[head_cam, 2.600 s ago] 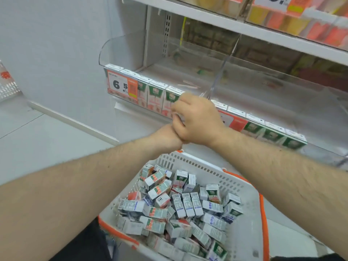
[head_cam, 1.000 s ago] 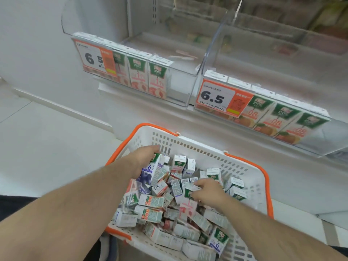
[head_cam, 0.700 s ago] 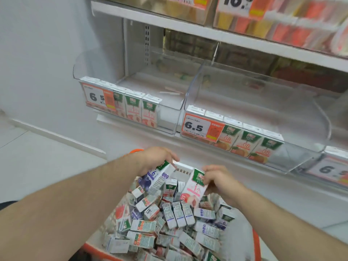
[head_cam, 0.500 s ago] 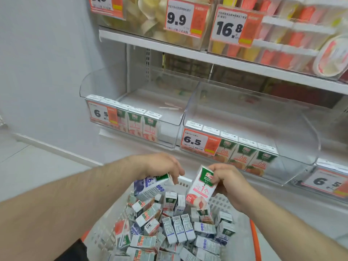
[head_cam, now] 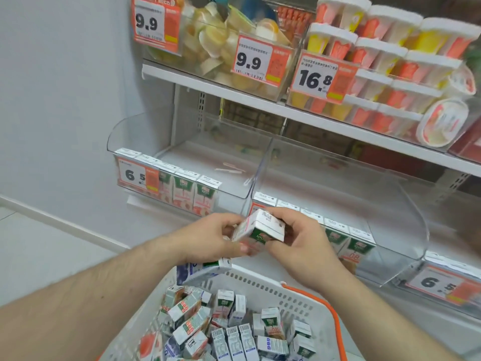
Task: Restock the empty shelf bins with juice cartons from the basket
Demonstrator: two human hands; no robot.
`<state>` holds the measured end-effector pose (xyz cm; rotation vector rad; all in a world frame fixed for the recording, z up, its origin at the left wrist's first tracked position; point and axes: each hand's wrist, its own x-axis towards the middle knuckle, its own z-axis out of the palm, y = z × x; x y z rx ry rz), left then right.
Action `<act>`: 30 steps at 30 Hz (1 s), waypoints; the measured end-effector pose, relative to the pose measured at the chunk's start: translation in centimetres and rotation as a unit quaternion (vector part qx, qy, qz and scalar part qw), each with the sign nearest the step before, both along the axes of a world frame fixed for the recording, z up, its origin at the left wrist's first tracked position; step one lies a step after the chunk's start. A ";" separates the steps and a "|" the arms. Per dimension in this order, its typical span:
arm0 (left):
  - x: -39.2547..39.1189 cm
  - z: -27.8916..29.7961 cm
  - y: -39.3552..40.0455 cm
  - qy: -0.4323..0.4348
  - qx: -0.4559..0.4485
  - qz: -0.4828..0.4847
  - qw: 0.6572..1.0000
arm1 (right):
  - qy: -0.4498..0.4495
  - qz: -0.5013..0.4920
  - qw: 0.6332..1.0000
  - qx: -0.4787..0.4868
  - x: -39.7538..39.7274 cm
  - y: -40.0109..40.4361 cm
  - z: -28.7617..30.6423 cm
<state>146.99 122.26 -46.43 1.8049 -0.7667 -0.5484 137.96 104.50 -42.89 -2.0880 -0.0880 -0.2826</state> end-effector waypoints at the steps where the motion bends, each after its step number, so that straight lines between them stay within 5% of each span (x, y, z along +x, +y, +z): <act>1: 0.1 0.2 0.4 -0.016 -0.020 0.015 1.000 | -0.027 0.009 0.998 -0.050 -0.1 0.4 0.3; 5: 0.6 0.8 1.7 -0.068 -0.061 0.067 0.994 | -0.082 -0.034 0.978 -0.188 0.2 1.8 1.5; 14: 0.5 1.7 2.8 -0.098 -0.064 0.177 0.977 | -0.043 -0.089 0.957 -0.272 3.7 6.7 5.1; 18: 1.6 1.8 3.2 0.014 -0.068 0.276 0.959 | -0.058 -0.133 0.936 -0.319 7.0 7.1 8.7; 24: 2.8 1.6 3.3 0.188 -0.070 0.308 0.930 | 0.079 -0.121 0.892 -0.427 13.2 8.3 9.9; 30: 3.9 1.0 2.5 0.207 -0.066 0.307 0.926 | 0.240 -0.058 0.829 -0.503 16.3 9.2 8.0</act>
